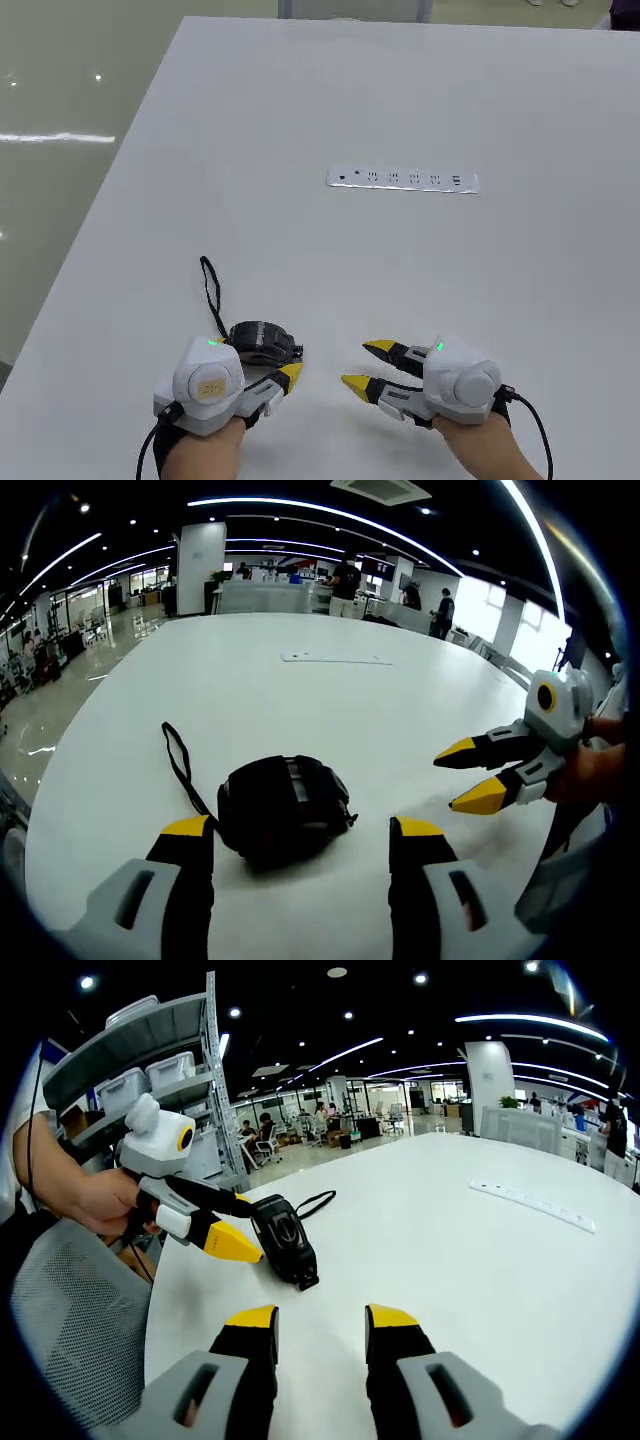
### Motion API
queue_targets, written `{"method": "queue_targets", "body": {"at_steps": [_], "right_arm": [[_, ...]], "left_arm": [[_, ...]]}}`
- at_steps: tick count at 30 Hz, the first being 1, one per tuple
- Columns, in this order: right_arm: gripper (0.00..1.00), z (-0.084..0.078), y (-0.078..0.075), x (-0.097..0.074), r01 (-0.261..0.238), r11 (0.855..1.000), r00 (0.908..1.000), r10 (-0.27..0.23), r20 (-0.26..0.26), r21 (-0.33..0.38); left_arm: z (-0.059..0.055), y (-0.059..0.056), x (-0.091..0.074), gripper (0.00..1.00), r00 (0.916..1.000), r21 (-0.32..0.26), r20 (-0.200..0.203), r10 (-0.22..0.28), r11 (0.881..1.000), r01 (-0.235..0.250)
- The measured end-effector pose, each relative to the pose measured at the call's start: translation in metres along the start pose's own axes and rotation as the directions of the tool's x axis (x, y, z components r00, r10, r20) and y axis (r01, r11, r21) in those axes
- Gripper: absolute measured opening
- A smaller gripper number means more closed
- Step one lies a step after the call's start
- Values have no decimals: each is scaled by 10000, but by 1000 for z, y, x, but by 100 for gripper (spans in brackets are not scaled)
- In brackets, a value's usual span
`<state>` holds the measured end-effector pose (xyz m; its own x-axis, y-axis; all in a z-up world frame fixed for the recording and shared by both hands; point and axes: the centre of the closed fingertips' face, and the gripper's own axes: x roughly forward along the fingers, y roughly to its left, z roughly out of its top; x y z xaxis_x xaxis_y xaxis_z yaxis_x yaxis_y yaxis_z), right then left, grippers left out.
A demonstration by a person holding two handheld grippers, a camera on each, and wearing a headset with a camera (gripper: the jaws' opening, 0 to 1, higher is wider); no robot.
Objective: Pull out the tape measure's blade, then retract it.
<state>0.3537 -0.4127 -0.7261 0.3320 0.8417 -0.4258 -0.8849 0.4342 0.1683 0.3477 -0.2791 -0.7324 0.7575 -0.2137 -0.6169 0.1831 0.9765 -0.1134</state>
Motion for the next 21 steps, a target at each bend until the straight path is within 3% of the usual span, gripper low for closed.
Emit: {"method": "queue_targets", "body": {"at_steps": [15,18,21], "right_arm": [[36,-3,4,-23,460,9989,9989,-460,-2,112],[36,-5,5,-27,523,9985,9986,-523,-41,130],[37,-5,5,-31,661,9976,9978,-662,-4,217]], "left_arm": [[-3,5,-17,71,9987,199,314,-395,9990,389],[-3,3,-20,71,9977,324,330,-597,9978,587],[-5,-2,-23,71,9931,134,388,-1103,9939,1099]]}}
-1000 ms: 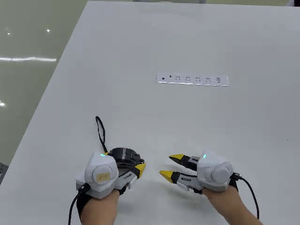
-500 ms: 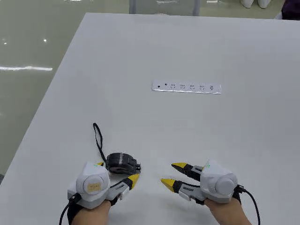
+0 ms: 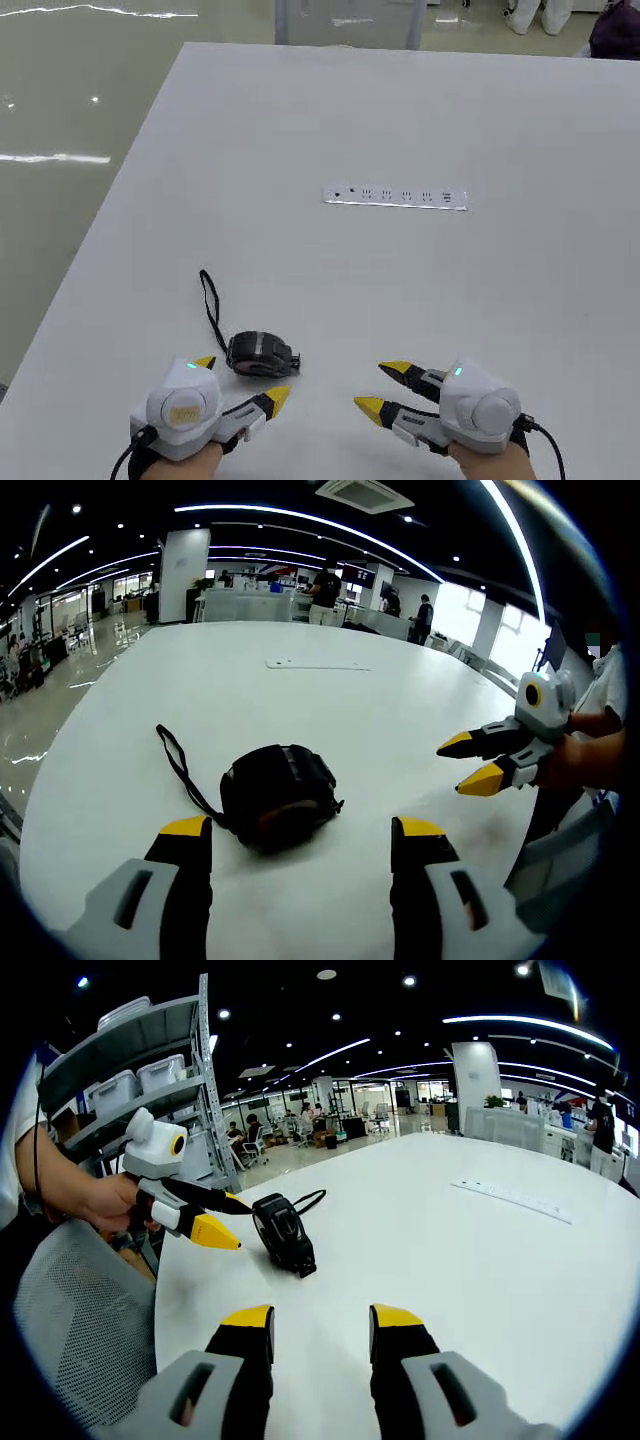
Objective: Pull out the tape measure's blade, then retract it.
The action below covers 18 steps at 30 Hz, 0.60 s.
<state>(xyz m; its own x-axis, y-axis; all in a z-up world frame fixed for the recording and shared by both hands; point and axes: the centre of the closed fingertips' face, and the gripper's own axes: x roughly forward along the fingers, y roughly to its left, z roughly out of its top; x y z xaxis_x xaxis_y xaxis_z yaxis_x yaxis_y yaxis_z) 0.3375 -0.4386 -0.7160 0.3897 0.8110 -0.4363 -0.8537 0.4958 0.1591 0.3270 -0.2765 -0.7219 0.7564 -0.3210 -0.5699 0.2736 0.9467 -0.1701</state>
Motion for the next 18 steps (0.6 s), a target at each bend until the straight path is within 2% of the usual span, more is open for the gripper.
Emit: {"method": "queue_targets", "body": {"at_steps": [3,9,14,17,18], "right_arm": [[38,0,0,-3,91,9999,10000,-91,35,60],[40,0,2,-11,225,9997,9997,-226,114,117],[42,-1,0,-18,366,9991,9991,-370,208,216],[43,-2,1,-23,457,9984,9986,-465,232,321],[43,-1,2,-25,466,9984,9985,-475,287,320]], "left_arm": [[-4,-3,-1,71,9998,188,-55,-202,9996,203],[-7,-6,-7,72,9987,128,26,-509,9986,508],[-9,-8,-13,71,9969,424,-44,-781,9960,782],[-8,-6,-18,72,9962,343,47,-872,9956,870],[-8,-7,-19,72,9946,228,140,-1033,9944,1029]]}}
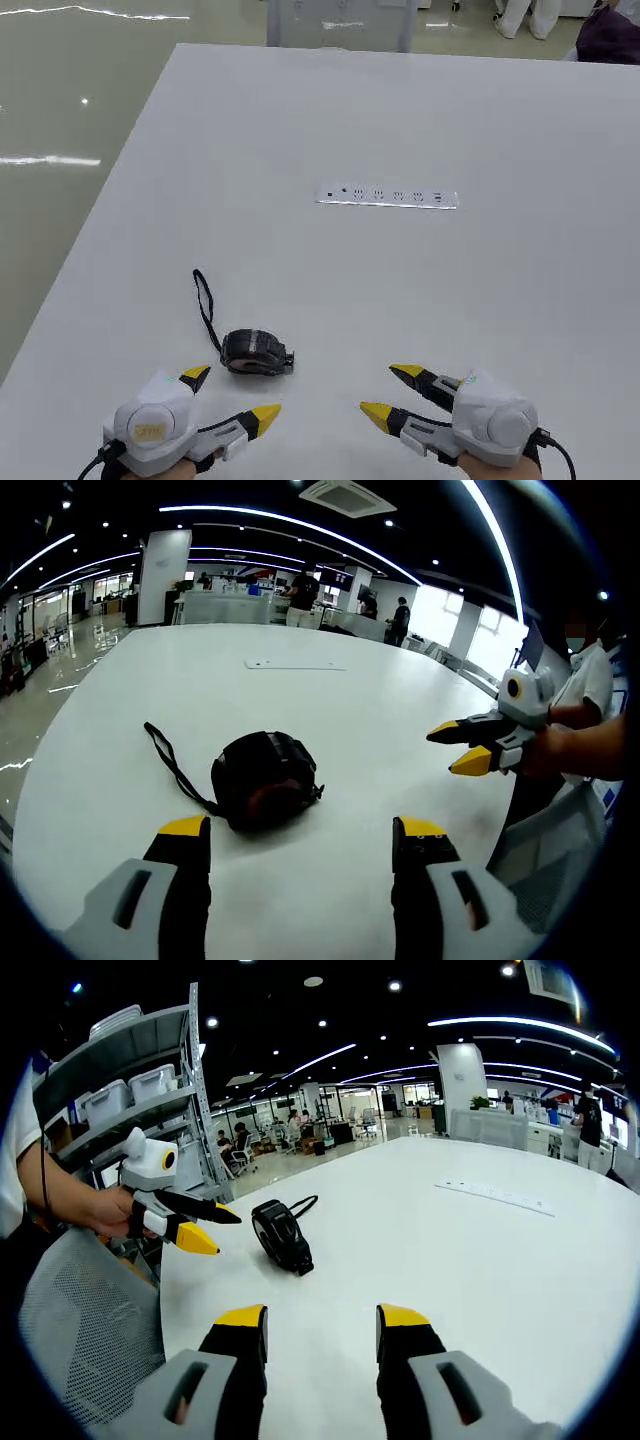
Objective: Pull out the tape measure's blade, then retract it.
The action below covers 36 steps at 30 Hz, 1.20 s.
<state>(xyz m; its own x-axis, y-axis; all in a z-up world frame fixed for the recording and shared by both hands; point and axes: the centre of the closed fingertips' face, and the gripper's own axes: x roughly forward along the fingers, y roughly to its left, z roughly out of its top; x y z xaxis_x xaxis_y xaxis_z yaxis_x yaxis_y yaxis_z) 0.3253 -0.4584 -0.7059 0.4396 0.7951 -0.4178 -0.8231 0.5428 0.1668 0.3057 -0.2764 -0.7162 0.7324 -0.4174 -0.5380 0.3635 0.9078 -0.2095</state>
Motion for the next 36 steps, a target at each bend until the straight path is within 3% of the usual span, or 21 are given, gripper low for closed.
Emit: {"method": "queue_targets", "body": {"at_steps": [4,20,31,36], "right_arm": [[44,-2,0,-6,36,10000,10000,-36,-18,-13],[47,-2,1,-27,253,9997,9995,-254,184,45],[50,-4,1,-36,372,9993,9993,-371,94,-27],[52,-4,2,-41,402,9992,9991,-402,131,-9]], "left_arm": [[-6,2,-4,72,9998,1,-132,-127,9999,127],[-2,13,-32,72,9994,78,15,-348,9994,347],[-8,19,-43,72,9986,0,-33,-520,9986,520],[-6,25,-51,72,9990,-86,212,-389,9992,391]]}}
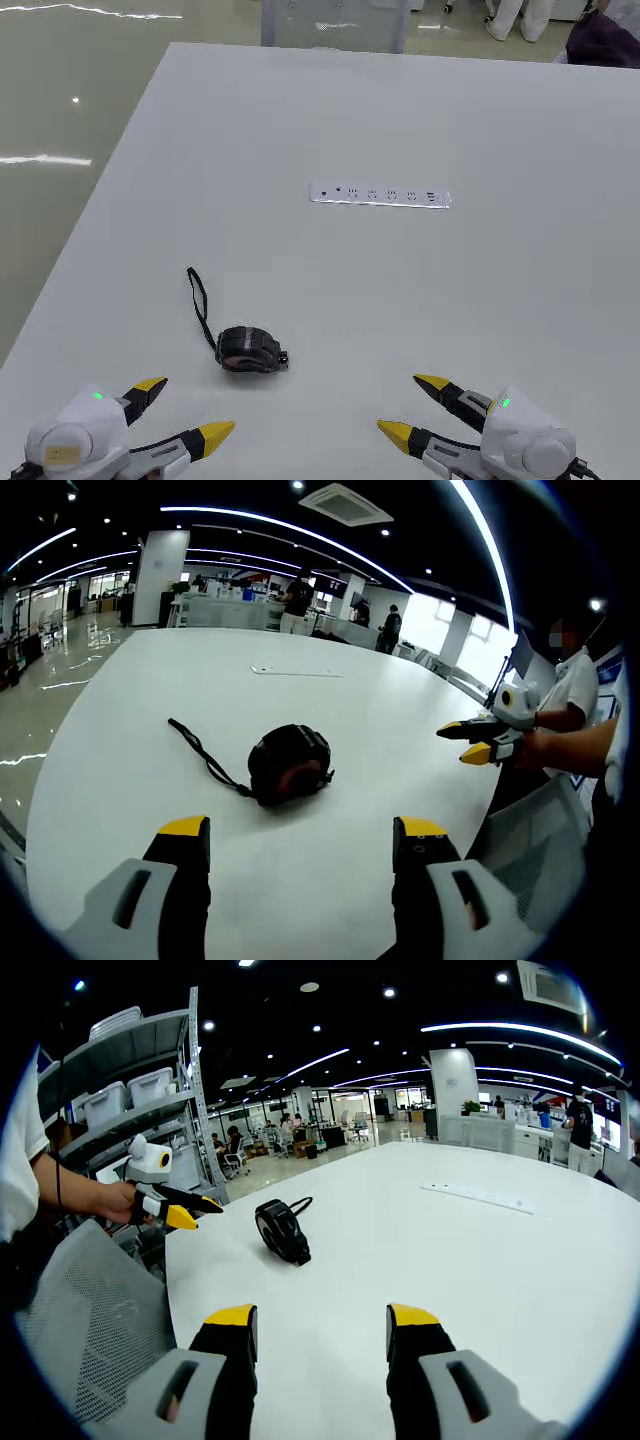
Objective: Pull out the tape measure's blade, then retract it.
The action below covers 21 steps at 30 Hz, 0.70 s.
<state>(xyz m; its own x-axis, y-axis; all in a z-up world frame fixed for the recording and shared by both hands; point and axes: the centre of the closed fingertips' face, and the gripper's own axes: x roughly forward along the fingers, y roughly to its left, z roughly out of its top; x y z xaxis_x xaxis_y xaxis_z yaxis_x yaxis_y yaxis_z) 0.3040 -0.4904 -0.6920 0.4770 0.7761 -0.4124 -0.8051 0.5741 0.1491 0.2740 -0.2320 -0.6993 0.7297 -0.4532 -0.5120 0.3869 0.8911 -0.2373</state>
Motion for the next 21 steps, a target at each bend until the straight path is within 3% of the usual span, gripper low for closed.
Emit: {"method": "queue_targets", "body": {"at_steps": [21], "right_arm": [[55,-8,3,-21,351,9991,9994,-353,68,228]], "left_arm": [[-7,4,-26,74,9996,-273,281,22,9996,-15]]}}
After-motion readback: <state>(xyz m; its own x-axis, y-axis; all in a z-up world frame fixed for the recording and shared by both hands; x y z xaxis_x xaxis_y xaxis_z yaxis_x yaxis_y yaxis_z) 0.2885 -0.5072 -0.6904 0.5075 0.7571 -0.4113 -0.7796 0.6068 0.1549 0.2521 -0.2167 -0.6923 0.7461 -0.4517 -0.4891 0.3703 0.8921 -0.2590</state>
